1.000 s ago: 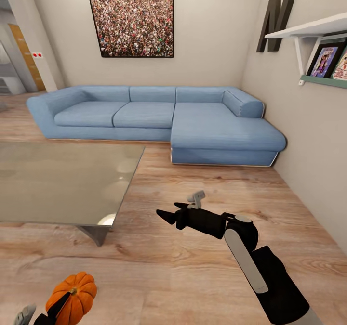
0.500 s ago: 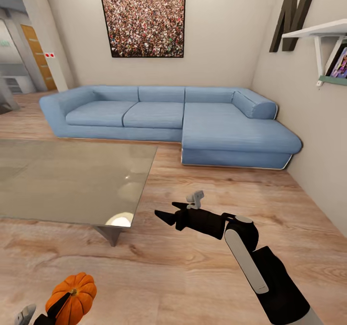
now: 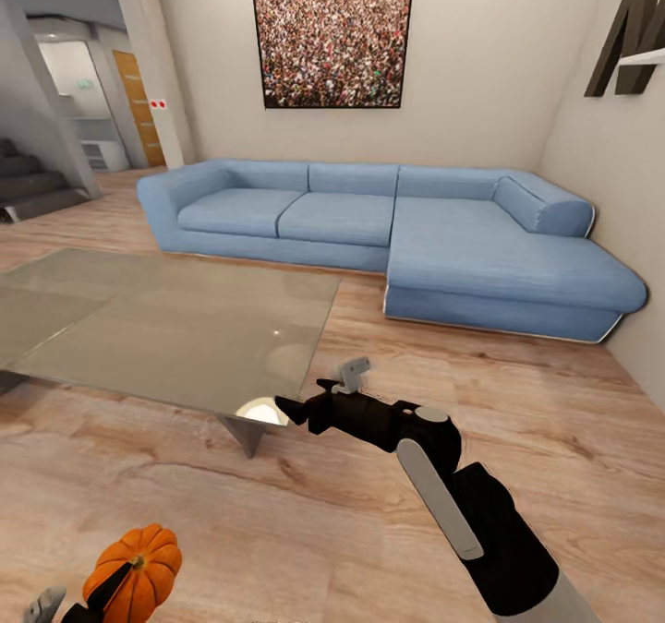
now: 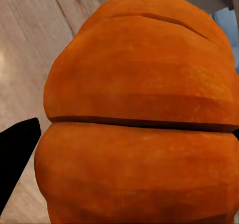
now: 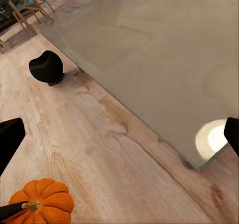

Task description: Place each of the two pumpkins and all three candles from the living room inside a cabinet in the living room (use any cabinet), then make sure every cabinet is closed, and position the cauldron so it is next to a table in the living room.

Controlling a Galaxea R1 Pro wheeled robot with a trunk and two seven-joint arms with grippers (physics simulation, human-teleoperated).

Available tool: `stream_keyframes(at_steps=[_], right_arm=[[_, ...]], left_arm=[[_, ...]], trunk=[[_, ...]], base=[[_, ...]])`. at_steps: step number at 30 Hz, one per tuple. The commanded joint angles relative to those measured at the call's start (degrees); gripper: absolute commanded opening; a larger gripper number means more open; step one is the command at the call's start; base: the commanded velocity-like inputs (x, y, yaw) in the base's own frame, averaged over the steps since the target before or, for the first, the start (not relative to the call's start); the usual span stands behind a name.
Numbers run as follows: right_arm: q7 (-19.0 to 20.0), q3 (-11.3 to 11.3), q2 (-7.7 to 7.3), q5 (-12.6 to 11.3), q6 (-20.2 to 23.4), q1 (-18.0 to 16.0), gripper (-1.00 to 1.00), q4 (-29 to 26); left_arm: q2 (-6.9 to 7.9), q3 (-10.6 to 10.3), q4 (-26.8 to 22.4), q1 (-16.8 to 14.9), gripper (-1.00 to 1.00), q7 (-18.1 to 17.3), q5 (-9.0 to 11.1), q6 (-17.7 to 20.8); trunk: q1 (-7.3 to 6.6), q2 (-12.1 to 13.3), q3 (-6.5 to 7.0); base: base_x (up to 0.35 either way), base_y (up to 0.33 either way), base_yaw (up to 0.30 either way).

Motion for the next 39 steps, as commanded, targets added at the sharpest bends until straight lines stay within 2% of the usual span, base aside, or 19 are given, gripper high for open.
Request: stream_keyframes(at_steps=[1,4,7,16,17,19,20,22,26,36,38,39], right_arm=[[-0.46,0.98,0.19,0.07,-0.06,-0.03,1.0,0.0],[-1.09,2.48,0.5,0.17,-0.1,-0.06,1.0,0.0],[-1.28,2.96,0.63,0.2,-0.03,-0.06,1.0,0.0],[-2.09,3.31,1.32,0.53,0.51,0.01,1.0,0.07],[-4.12,3.37,1.98,1.23,0.63,0.05,1.0,0.08],[-4.77,3.42,2.23,1.43,0.66,0.08,1.0,0.08],[-5.29,3.46,2.47,1.61,0.72,0.11,1.0,0.09],[-5.64,3.49,2.61,1.72,0.76,0.12,1.0,0.09],[-5.83,3.5,2.78,1.77,0.78,0.13,1.0,0.09],[-5.87,3.49,2.84,1.79,0.79,0.13,1.0,0.09],[-5.86,3.47,2.83,1.79,0.79,0.13,1.0,0.09],[-5.85,3.45,2.83,1.79,0.79,0.13,1.0,0.09]], left_arm=[[0.02,0.0,0.0,-0.03,-1.0,-0.02,0.21,0.07],[0.19,0.0,0.61,-0.06,-1.0,0.01,0.2,0.05],[1.56,-0.05,3.06,-0.09,-1.0,-0.01,0.32,-0.48],[2.03,0.04,3.82,-0.09,-1.0,-1.19,1.04,-0.62],[2.1,0.14,3.74,-0.05,-1.0,-3.98,1.17,-0.44],[2.17,0.16,3.78,0.02,-1.0,-6.36,1.07,-0.43],[2.3,0.17,3.82,0.09,-1.0,-9.8,0.74,-0.52],[2.37,0.19,3.88,0.14,-1.0,-11.98,0.46,-0.59],[2.41,0.18,3.94,0.19,-1.0,-12.93,0.28,-0.62],[2.46,-0.15,3.88,0.14,-1.0,-12.17,0.26,-0.66],[2.82,-0.29,3.8,0.02,-1.0,-12.14,0.2,-0.55],[3.87,-0.67,3.79,-0.35,-1.0,-12.11,-0.07,-0.29]], trunk=[[0.0,0.0,0.0],[0.0,0.0,-0.01],[0.0,0.0,-0.01],[0.0,0.0,-0.01],[0.0,0.0,-0.01],[0.0,0.0,-0.01],[0.0,0.0,-0.01],[0.0,0.0,-0.01],[0.0,0.0,-0.01],[0.0,0.0,-0.01],[0.0,0.0,-0.01],[0.0,0.0,-0.01]], base=[[0.0,0.0,0.289],[0.0,0.0,0.291],[0.042,0.124,0.292],[0.103,0.256,0.292],[0.115,0.288,0.292],[0.119,0.291,0.292],[0.128,0.294,0.292],[0.144,0.29,0.292],[0.153,0.288,0.292],[0.174,0.28,0.292],[0.202,0.267,0.292],[0.218,0.254,0.292]])
